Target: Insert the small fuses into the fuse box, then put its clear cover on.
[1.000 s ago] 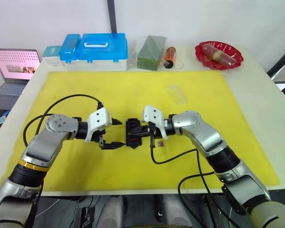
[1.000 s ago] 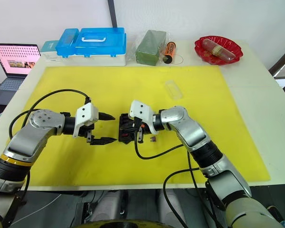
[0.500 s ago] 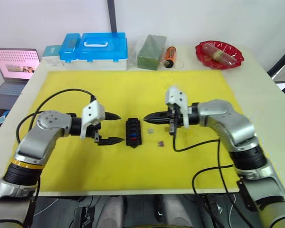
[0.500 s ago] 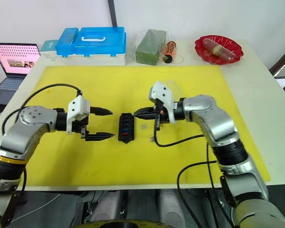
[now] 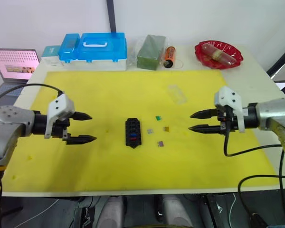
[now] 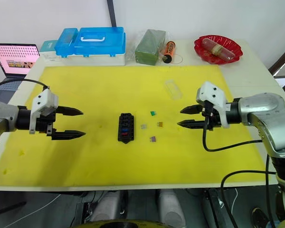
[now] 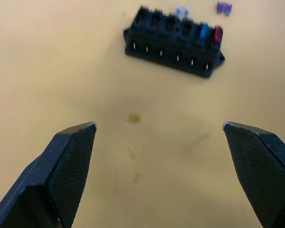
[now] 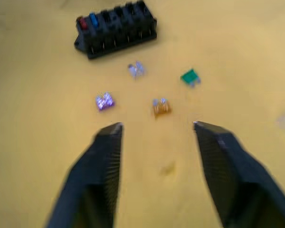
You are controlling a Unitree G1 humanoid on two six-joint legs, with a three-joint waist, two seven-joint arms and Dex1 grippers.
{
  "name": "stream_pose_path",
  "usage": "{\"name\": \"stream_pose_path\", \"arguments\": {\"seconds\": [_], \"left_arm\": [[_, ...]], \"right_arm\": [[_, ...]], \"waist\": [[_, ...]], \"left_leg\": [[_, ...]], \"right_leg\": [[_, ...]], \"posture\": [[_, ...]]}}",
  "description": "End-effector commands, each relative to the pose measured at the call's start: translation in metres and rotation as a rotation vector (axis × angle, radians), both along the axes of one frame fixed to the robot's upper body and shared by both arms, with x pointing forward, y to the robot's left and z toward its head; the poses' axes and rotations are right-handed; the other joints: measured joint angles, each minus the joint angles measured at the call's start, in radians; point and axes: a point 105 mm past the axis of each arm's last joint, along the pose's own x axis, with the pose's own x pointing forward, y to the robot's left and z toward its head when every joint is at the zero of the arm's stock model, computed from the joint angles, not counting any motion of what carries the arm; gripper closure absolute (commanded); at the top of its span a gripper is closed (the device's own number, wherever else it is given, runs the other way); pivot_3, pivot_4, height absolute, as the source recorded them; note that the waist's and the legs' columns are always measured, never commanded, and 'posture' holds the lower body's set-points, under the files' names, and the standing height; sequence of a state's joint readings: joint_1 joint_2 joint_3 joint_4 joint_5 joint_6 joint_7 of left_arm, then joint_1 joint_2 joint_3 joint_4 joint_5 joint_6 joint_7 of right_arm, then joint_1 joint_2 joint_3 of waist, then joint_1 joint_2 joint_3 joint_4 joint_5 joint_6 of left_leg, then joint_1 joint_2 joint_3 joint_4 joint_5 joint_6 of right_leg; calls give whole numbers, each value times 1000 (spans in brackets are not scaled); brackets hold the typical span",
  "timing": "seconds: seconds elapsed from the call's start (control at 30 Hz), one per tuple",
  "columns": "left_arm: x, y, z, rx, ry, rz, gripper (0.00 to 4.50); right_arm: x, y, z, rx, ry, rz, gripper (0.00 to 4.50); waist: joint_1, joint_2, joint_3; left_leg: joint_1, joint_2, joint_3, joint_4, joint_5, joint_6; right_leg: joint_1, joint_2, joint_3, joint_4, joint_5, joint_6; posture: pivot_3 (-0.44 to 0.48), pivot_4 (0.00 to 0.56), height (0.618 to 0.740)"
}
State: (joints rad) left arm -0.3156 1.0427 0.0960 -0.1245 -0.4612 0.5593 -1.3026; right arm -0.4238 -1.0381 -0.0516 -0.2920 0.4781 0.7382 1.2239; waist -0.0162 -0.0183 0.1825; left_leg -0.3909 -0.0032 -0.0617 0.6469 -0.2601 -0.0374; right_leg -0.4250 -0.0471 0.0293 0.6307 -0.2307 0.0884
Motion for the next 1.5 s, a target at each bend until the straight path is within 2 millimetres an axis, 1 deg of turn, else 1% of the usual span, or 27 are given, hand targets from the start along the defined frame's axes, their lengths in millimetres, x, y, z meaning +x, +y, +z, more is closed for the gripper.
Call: {"name": "stream_pose_path", "arguments": {"seconds": [0.03, 0.1, 0.17, 0.23, 0.27, 0.37, 0.5, 0.6, 0.67, 0.73, 0.8, 0.87, 0.97, 1.07, 1.2, 1.5], "left_arm": [[-2, 3, 19, 6, -58, 8, 0], [-4, 8, 22, 6, -56, 13, 0], [-3, 4, 21, -5, -64, 9, 0], [-3, -7, 19, -31, -64, -10, 0], [-4, -9, 18, -37, -62, -18, 0], [-5, -23, 19, -64, -89, -59, 0], [-7, -47, 18, -100, -108, -129, 0], [-11, -62, 17, -117, -116, -179, 0], [-12, -68, 17, -119, -126, -199, 0], [-15, -76, 17, -126, -139, -231, 0], [-16, -84, 17, -130, -155, -258, 0], [-18, -90, 17, -137, -166, -280, 0], [-21, -97, 18, -141, -175, -306, 0], [-22, -99, 18, -140, -183, -311, 0], [-23, -100, 17, -141, -187, -310, 0], [-21, -99, 12, -134, -195, -295, 0]], "right_arm": [[-4, -8, 13, -11, -47, 4, 723], [-7, -5, 15, -8, -38, 11, 38], [-6, -5, 13, 4, -23, 8, 38], [-6, -2, 10, 24, 1, -3, 38], [-7, 2, 10, 33, 12, 0, 38], [-9, 10, 4, 71, 118, -51, 38], [-11, 24, -12, 128, 288, -119, 38], [-15, 37, -29, 142, 375, -126, 38], [-15, 43, -34, 160, 411, -141, 38], [-12, 51, -38, 186, 448, -160, 440], [-11, 56, -45, 183, 473, -170, 947], [-12, 59, -50, 170, 499, -180, 1687], [-14, 65, -58, 162, 548, -192, 1687], [-15, 67, -63, 149, 563, -200, 1687], [-9, 70, -66, 184, 615, -241, 1687], [-2, 75, -72, 223, 683, -285, 1687]], "waist": [[0, 0, 0], [0, 0, 0], [0, 0, 0], [1, 0, 0], [3, 0, 0], [2, 0, 0], [2, 0, 0], [3, -1, 0], [3, -1, 0], [2, -1, 0], [2, -1, 0], [3, -1, 0], [3, -1, 0], [2, -1, 0], [1, -1, 0], [-1, -1, -1]], "left_leg": [[0, 0, 0, 0, 0, 0], [0, 0, 0, 0, 0, 0], [0, 0, 0, 0, 0, 0], [0, 0, 1, 0, 0, 0], [0, 0, 1, 0, 0, 0], [0, 0, 0, 0, 0, 0], [0, 0, 0, 1, 0, 0], [0, 0, 0, 0, 0, 0], [0, 0, 0, 1, 0, 0], [0, 0, 0, 1, 0, 0], [0, 0, 0, 1, 0, 0], [0, 0, 0, 1, 0, 0], [0, 0, 0, 1, 0, 0], [0, 0, 0, 1, 0, 0], [0, 0, 0, 1, 0, 0], [0, 0, 0, 1, 0, 0]], "right_leg": [[0, 0, 0, 0, 0, -1], [0, 0, 0, 0, -1, -2], [0, 0, 0, 0, -1, -2], [0, 0, 0, 0, -1, -2], [0, 0, 0, 0, -1, -1], [0, 0, 0, 0, 0, 0], [0, 0, 0, 0, 0, 0], [0, 0, 0, 0, 1, 1], [0, 0, 0, 0, 1, 1], [0, 0, 1, 0, 1, 1], [0, 0, 1, 0, 1, 1], [0, 0, 1, 0, 1, 1], [0, 0, 1, 0, 1, 1], [0, 0, 1, 0, 1, 1], [0, 1, 1, 0, 1, 1], [0, 1, 1, 1, 1, 1]], "posture": [[0, 150, 740], [0, 150, 740], [0, 150, 740], [0, 150, 740], [0, 150, 740], [0, 150, 740], [0, 150, 740], [0, 150, 740], [0, 150, 740], [0, 150, 740], [0, 150, 740], [0, 150, 740], [0, 150, 740], [0, 150, 740], [0, 150, 740], [0, 150, 740]]}}
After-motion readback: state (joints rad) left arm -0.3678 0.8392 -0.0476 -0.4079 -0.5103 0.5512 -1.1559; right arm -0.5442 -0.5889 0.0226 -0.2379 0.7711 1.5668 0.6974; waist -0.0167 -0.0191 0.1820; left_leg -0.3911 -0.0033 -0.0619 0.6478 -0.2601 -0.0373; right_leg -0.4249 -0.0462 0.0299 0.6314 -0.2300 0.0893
